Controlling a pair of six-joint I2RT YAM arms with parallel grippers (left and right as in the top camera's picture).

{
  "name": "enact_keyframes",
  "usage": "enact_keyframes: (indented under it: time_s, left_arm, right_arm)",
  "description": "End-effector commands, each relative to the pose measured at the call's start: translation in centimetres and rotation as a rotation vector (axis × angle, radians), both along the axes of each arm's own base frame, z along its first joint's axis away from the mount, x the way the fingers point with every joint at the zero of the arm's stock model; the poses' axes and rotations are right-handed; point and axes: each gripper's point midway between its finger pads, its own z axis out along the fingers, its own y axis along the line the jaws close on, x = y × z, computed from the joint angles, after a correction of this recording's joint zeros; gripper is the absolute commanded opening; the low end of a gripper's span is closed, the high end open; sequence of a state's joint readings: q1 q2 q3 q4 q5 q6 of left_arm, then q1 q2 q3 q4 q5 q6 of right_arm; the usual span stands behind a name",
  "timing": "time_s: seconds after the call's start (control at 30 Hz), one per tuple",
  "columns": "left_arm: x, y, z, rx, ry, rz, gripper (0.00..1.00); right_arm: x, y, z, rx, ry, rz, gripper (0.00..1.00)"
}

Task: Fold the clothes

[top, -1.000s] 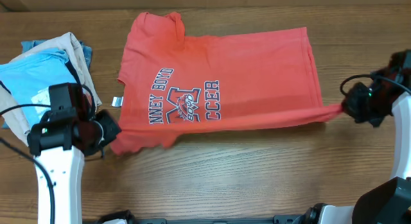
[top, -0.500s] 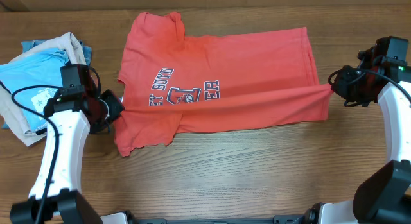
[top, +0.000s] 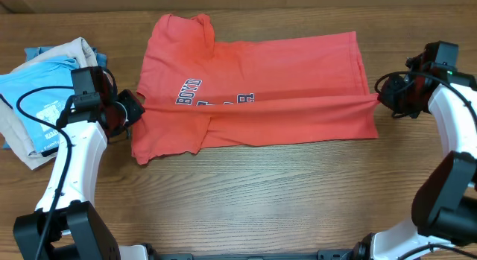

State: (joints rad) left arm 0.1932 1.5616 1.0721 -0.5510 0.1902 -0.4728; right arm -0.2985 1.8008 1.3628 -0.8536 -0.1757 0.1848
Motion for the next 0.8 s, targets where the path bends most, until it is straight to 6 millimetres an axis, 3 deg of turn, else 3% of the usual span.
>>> enact_keyframes:
  time_s: [0.0, 0.33, 0.47, 0.77]
  left_arm:
    - [0.4, -0.4, -1.1, 0.0, 0.013, 0.0, 0.05]
    - [0.8, -1.2, -5.0, -0.002, 0.096, -0.024, 0.04]
    - [1.7, -0.2, -5.5, 0.05, 0.077, -0.011, 0.05]
    - [2.8, -0.1, -5.1, 0.054, 0.029, -0.011, 0.08]
  right_arm:
    - [0.5, -0.2, 0.1, -0.021, -0.019, 0.002, 0.04]
    - [1.3, -0.5, 0.4, -0.032, -0.055, 0.002, 0.04]
    - [1.4, -0.5, 0.4, -0.043, -0.057, 0.019, 0.04]
    - [1.6, -0.6, 0.4, -0.048, -0.067, 0.026, 0.04]
